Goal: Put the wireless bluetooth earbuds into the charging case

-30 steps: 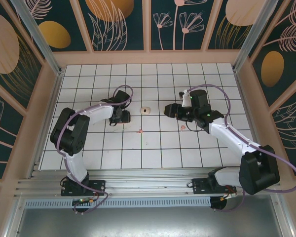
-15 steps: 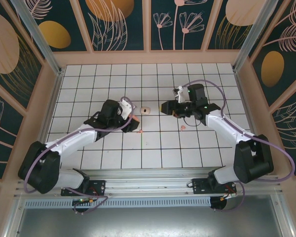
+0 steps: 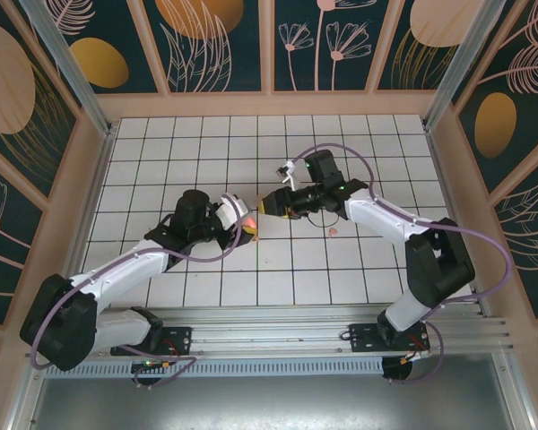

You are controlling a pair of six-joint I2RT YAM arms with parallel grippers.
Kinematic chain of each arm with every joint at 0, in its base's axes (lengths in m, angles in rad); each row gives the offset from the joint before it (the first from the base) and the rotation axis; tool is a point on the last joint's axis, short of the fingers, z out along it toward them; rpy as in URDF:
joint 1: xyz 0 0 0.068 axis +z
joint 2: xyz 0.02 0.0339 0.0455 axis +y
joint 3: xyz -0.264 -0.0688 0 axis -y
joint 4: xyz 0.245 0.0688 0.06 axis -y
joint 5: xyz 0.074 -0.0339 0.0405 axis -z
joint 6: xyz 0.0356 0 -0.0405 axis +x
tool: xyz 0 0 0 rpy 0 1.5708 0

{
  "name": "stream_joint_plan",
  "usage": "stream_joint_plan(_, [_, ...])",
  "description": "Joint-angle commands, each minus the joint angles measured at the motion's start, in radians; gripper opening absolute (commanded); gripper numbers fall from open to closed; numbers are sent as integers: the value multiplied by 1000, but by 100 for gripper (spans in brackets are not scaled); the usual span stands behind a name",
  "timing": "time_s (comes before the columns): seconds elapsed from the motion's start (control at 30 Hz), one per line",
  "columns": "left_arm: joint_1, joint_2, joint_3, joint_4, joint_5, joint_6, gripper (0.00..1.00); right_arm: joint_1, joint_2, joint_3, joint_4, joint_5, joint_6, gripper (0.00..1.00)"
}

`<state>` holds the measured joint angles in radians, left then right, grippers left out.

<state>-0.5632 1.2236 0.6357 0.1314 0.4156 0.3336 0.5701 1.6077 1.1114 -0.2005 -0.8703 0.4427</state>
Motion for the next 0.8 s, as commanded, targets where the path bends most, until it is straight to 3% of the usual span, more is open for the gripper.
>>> stream_joint_plan(0.0, [-5,-32,-13,58,20,48,38,21,26,45,-56,-40,-27,51])
stream_joint_plan(0.5, [-13,-18,-2,47,9,44,38,82,71,80,-58,-101,0,50])
stream_joint_plan(0.77, [-24,-20,-1,47,-3,34,38,108,111,116,-89,-88,-20,36])
